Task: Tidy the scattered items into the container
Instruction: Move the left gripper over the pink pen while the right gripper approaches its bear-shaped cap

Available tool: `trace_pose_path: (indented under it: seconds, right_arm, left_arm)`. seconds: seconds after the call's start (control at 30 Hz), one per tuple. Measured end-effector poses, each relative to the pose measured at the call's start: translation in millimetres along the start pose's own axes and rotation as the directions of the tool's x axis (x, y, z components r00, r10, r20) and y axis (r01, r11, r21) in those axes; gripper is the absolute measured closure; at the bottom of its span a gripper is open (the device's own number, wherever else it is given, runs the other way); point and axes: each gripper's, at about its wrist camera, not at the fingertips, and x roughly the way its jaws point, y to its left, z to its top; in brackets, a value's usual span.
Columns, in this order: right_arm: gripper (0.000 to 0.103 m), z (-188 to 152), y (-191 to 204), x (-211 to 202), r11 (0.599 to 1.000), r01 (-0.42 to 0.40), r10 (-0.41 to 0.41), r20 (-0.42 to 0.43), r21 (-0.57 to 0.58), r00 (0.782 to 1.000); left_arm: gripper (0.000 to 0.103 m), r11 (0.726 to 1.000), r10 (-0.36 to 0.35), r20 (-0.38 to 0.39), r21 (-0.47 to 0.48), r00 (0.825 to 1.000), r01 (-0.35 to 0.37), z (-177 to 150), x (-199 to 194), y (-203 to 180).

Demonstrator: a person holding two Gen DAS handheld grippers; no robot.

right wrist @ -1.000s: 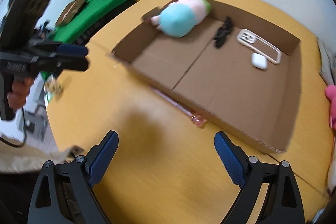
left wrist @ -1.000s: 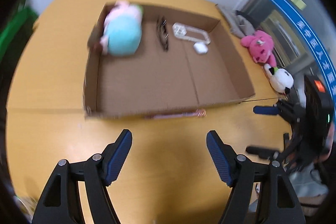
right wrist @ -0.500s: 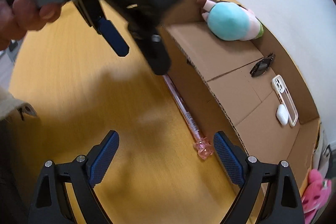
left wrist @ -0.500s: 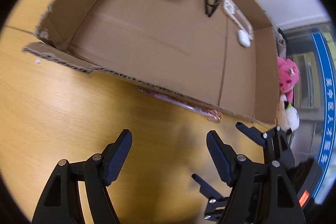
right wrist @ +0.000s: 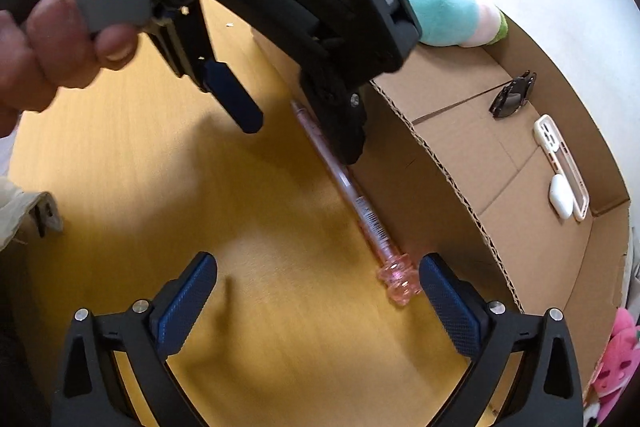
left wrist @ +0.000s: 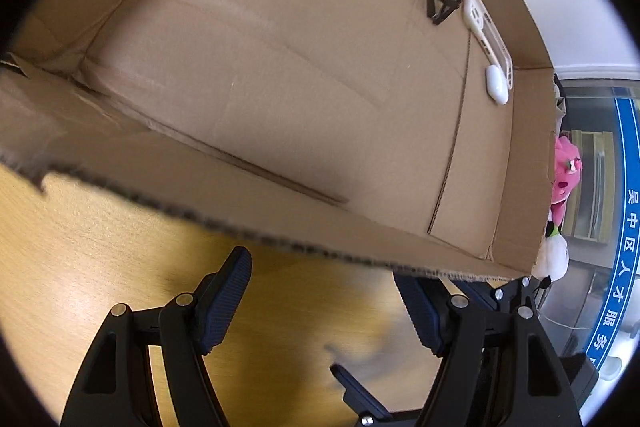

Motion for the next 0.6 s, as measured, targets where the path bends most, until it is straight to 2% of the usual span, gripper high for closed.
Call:
trace_pose_path:
  seconds: [0.07,0.13,0.2,0.27,0.3,0.4,0.47,0.5,0.6]
  right_arm:
    - [0.004,-7,3,3,0.995,-0.088,0.090,-0.046,0.045,0.995]
    - [0.005,-15,12,2,0.998,-0.066,0.067,-0.069,0.025,0.995]
    - [0.005,-15,12,-6,0.999,-0.024,0.026,-0.043,0.038,0.999]
    - [0.004,-11,8,-8,0.999,0.032,-0.031,-0.030,0.044,0.999]
    - [0.004,-8,4,-4,0.997,0.055,-0.054,-0.033,0.046,0.998]
    - [0.004,-4,-6,16,0.991,0.113,-0.108,-0.061,0.075,0.992]
    - [0.004,-1,-13,24,0.985,0.128,-0.122,-0.056,0.116,0.991]
    - [0.002,1,-15,27,0.984,0.123,-0.118,-0.048,0.127,0.992]
    - [0.000,4,-19,35,0.985,0.081,-0.076,-0.035,0.152,0.996]
  left_arm:
    - [0.030,1.000,0.010,-0.002,0.006,1.000,-0.010,-1,-1,2]
    - [0.030,0.998,0.035,0.006,0.044,0.999,-0.035,-3,-7,2]
    - [0.030,0.988,0.084,0.025,0.127,0.996,-0.086,-6,-12,-2]
    - [0.030,0.960,0.140,0.047,0.236,0.989,-0.148,-13,-17,-8]
    - [0.030,0.937,0.167,0.059,0.301,0.984,-0.177,-17,-19,-11]
    - [0.030,0.829,0.250,0.114,0.487,0.961,-0.274,-32,-23,-21]
    - [0.030,0.771,0.265,0.132,0.566,0.955,-0.292,-39,-26,-22]
    - [0.030,0.758,0.258,0.130,0.586,0.957,-0.285,-41,-27,-22]
    - [0.030,0.758,0.228,0.134,0.598,0.964,-0.262,-38,-31,-20]
